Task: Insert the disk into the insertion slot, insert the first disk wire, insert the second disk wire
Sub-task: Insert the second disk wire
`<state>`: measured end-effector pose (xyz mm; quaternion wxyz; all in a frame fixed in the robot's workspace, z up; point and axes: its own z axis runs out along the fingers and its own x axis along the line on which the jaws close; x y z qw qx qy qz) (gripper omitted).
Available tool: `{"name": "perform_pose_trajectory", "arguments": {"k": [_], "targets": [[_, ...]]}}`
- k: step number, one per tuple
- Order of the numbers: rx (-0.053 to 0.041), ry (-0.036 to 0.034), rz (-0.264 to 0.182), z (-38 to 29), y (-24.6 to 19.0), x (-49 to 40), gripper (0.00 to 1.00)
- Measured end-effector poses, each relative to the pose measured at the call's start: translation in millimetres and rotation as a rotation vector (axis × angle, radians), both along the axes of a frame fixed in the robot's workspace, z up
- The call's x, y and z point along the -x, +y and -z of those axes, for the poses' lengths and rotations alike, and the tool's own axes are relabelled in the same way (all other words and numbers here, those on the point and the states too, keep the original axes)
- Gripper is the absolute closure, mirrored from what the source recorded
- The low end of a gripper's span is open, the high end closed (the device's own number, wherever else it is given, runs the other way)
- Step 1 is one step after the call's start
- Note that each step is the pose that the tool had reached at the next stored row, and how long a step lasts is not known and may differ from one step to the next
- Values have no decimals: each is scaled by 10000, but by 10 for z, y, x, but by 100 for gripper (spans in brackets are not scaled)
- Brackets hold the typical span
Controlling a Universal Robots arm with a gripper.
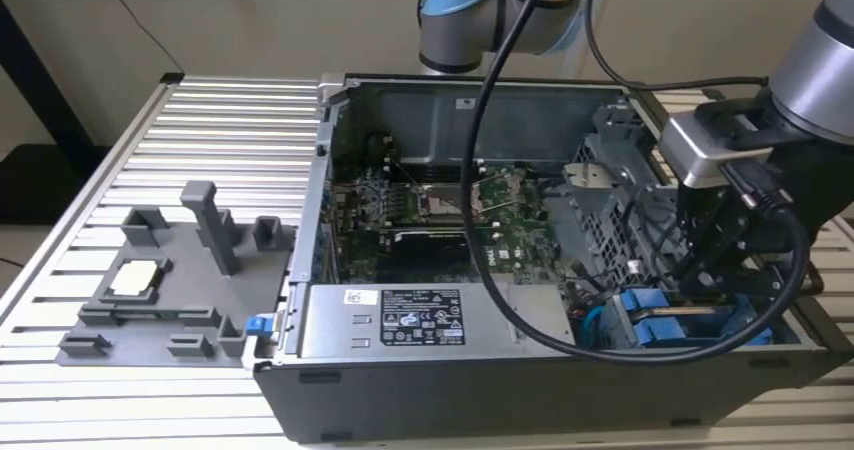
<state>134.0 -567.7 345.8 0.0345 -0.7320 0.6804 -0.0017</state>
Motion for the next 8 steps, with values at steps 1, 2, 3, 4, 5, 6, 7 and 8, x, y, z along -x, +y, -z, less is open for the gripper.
{"name": "perform_pose_trajectory", "arguments": {"k": [1, 2, 3, 4, 5, 6, 7, 8], "targets": [[-8, 1, 7, 3, 0, -6, 84], [-10, 1, 30, 7, -1, -11, 84], [-9, 0, 55, 9, -4, -15, 84], [-9, 0, 89, 11, -6, -18, 84], [-10, 0, 145, 14, -8, -18, 84], [-8, 0, 234, 15, -9, -18, 84], [-6, 0, 352, 17, -9, -19, 84], [-6, 1, 475, 19, -10, -19, 84]]}}
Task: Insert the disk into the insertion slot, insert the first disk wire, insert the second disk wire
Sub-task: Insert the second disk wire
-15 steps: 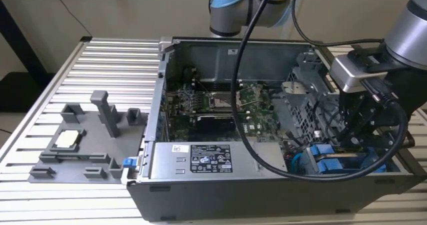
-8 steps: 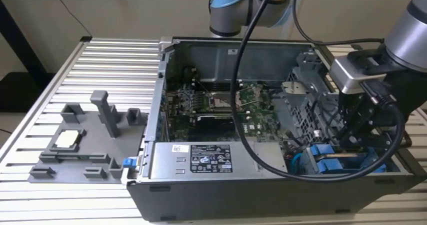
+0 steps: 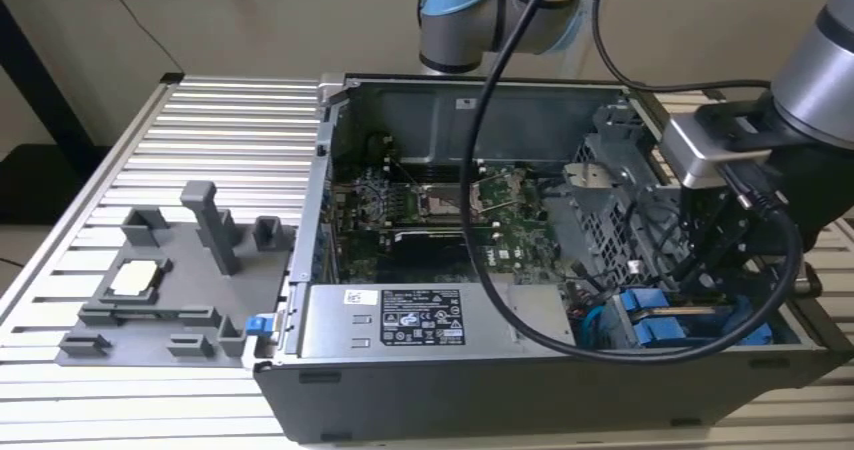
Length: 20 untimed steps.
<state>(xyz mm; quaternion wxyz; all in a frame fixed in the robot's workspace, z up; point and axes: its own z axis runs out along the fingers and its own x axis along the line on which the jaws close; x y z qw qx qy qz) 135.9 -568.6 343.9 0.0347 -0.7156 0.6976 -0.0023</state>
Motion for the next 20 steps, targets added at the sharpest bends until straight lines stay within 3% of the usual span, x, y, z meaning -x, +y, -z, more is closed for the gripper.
{"name": "perform_pose_trajectory", "arguments": {"k": [7, 20], "targets": [[-1, 0, 466, 14, -1, 0, 84], [-15, -1, 484, 38, 0, -11, 84]]}}
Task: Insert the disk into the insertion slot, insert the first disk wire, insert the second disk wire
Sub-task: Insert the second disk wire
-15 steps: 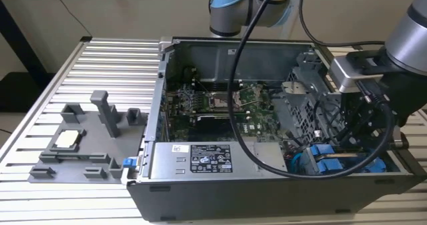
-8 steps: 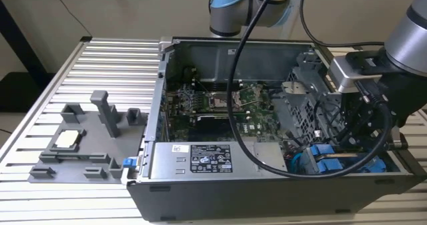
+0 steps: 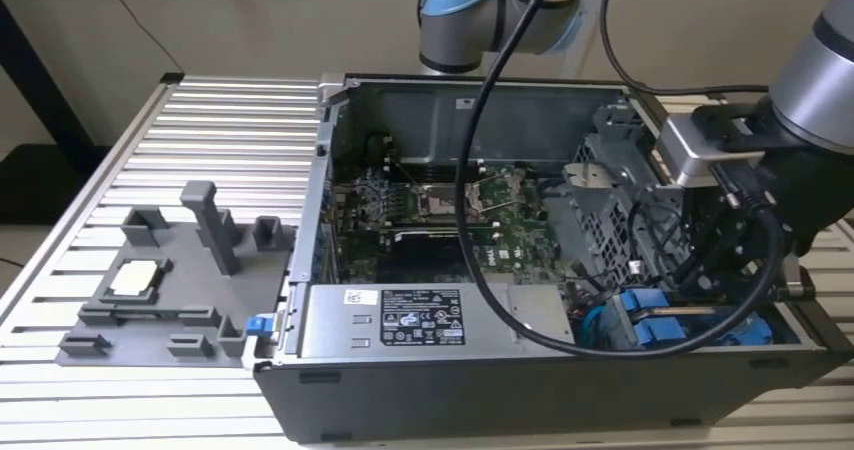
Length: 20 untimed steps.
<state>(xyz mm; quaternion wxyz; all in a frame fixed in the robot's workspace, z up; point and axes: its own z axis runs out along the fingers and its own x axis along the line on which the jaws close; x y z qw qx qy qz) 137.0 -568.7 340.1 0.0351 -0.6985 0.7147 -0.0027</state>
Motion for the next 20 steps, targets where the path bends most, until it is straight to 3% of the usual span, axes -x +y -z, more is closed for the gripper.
{"name": "perform_pose_trajectory", "arguments": {"k": [11, 13, 14, 16, 20], "targets": [[4, 0, -1, 31, 0, 0, 84], [3, 0, -1, 32, 0, 0, 82], [2, 0, -1, 31, 0, -1, 76], [-2, 1, 0, -8, 0, 0, 76], [-1, 2, 0, -185, 0, 0, 76]]}}
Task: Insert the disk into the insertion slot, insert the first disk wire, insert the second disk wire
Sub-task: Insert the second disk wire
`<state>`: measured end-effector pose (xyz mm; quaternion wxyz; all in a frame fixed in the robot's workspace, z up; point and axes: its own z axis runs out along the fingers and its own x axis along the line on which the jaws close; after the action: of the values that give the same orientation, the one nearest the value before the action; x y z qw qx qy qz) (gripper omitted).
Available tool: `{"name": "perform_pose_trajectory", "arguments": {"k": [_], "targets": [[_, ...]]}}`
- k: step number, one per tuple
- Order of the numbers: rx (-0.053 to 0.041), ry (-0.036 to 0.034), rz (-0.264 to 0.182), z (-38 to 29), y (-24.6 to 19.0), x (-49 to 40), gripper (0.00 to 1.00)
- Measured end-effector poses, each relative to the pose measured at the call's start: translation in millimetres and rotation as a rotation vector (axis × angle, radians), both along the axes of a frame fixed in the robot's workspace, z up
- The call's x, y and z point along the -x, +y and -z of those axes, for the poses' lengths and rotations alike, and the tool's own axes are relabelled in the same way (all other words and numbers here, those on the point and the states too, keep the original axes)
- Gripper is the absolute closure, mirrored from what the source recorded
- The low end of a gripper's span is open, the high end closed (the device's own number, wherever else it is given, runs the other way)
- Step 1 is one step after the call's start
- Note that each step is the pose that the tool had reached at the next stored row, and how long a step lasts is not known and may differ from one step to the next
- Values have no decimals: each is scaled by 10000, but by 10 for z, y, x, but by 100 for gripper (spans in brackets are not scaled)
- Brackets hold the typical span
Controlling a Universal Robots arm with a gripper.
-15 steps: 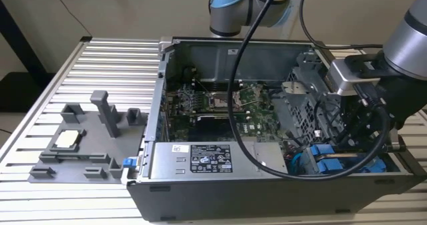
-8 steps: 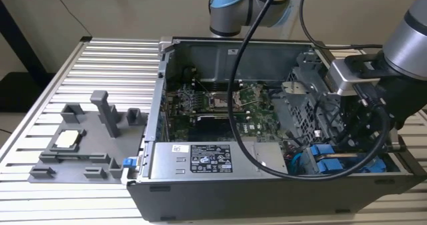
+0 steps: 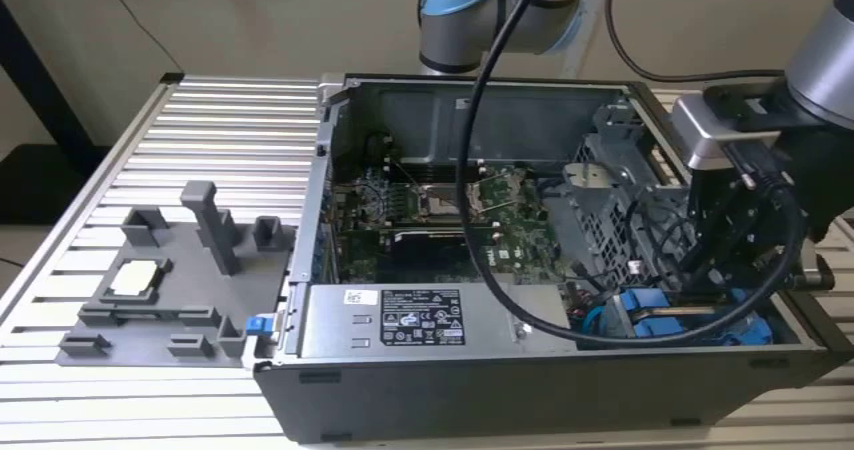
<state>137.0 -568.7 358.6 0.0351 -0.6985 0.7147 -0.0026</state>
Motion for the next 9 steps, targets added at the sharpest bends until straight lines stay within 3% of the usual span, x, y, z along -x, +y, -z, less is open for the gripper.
{"name": "perform_pose_trajectory", "arguments": {"k": [5, 9], "targets": [[2, 0, -1, -205, 0, 0, 76], [-1, 0, -1, -236, 0, -1, 76]]}}
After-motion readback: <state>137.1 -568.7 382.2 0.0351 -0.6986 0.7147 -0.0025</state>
